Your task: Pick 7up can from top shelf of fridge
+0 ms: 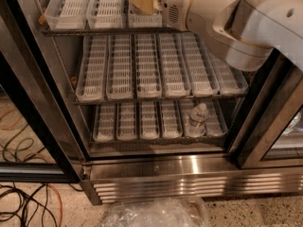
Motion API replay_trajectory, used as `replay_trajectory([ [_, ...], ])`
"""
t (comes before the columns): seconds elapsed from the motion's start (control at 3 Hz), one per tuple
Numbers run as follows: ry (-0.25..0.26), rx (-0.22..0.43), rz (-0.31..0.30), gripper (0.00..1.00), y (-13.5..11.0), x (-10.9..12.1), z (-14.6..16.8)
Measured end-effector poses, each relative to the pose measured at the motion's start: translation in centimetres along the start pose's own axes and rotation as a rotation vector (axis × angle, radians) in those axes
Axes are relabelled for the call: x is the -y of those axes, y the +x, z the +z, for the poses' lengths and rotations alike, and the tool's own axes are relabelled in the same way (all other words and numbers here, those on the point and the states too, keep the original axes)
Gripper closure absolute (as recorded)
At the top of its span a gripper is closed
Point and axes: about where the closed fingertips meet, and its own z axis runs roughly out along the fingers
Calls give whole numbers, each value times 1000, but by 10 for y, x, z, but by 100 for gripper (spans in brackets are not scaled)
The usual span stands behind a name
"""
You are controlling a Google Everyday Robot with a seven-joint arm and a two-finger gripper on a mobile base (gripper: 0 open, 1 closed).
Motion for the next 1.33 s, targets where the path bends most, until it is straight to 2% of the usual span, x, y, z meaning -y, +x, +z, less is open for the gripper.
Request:
replay_trajectory([
  [1.0, -44, 16, -27, 100, -22, -11, -11],
  [1.33, -84, -1, -4, 100, -18, -20, -18],
])
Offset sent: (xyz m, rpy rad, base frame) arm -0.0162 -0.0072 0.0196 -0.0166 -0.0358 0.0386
